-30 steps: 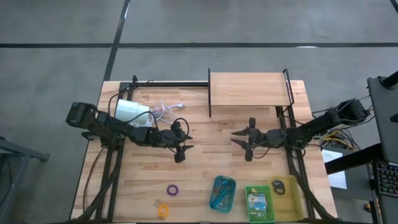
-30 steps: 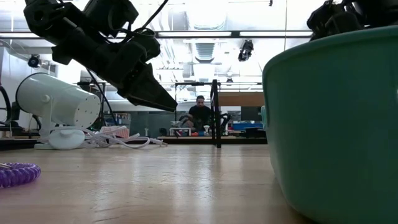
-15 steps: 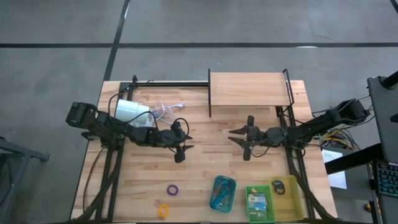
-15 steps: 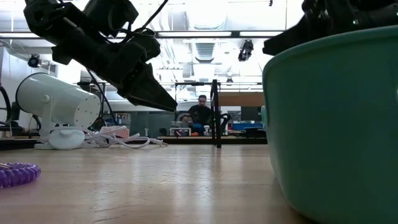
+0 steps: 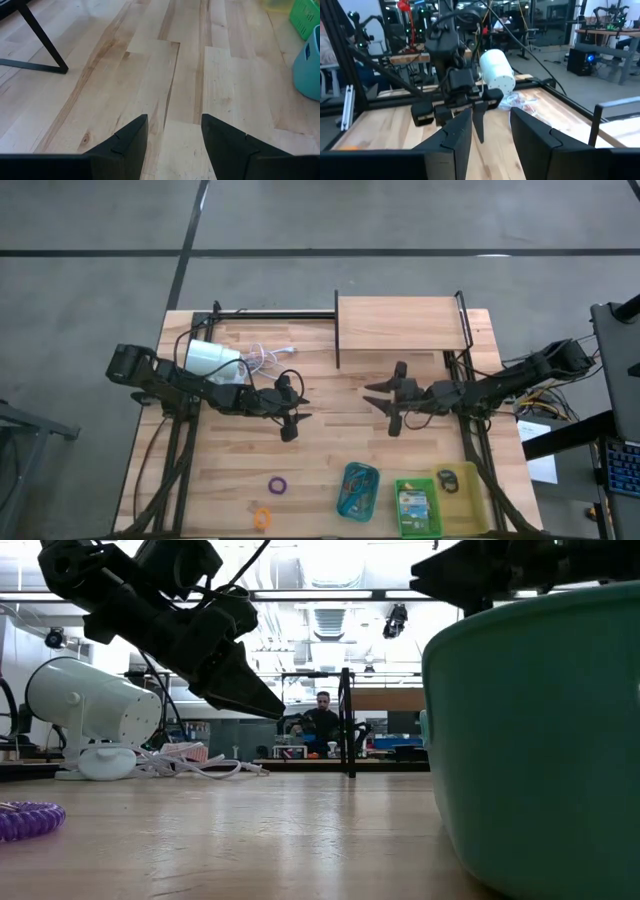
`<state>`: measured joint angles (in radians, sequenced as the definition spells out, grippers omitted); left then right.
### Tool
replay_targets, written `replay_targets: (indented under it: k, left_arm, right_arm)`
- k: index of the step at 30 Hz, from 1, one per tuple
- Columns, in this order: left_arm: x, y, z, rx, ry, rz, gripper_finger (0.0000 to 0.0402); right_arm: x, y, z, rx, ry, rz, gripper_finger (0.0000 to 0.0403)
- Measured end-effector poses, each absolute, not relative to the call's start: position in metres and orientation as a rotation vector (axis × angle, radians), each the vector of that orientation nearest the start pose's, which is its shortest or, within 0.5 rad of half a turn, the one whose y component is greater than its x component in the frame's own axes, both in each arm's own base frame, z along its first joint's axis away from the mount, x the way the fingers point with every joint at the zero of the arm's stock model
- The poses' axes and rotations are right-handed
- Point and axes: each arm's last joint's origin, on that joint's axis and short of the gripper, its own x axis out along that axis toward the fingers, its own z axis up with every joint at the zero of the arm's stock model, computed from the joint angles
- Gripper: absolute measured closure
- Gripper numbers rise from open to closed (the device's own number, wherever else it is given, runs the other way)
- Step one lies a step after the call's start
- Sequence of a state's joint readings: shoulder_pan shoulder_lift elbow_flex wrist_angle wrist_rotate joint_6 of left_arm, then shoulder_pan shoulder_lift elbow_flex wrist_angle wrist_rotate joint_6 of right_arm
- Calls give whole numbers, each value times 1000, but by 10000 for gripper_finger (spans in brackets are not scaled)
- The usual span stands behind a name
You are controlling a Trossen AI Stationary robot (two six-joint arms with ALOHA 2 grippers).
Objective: Pick & Place Office Desk Supplies
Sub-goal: Put the violet spring rubberband into the yellow bin
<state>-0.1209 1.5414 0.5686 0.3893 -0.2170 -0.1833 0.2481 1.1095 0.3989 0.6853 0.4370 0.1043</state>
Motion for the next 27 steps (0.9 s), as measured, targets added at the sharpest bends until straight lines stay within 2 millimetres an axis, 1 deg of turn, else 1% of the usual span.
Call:
replay_targets:
  k: [6,11,20,22,25,27]
  left_arm:
    - [279,-27,146,-79,564,150,211]
    - [279,-27,146,-78,563,152,211]
    - [279,-27,146,-79,563,153,211]
    - [279,-27,146,-132,558,168,211]
    - [279,-28,146,-330,538,214,211]
    - [279,-28,146,-393,535,231,211]
  right_arm:
    - [220,43,231,103,-8,-189,282]
    - [220,43,231,103,-8,-189,287]
    - [220,43,231,115,-11,-189,277]
    - [220,43,231,127,-12,-189,274]
    - [220,43,231,126,-11,-189,271]
    - [220,43,231,126,-10,-189,270]
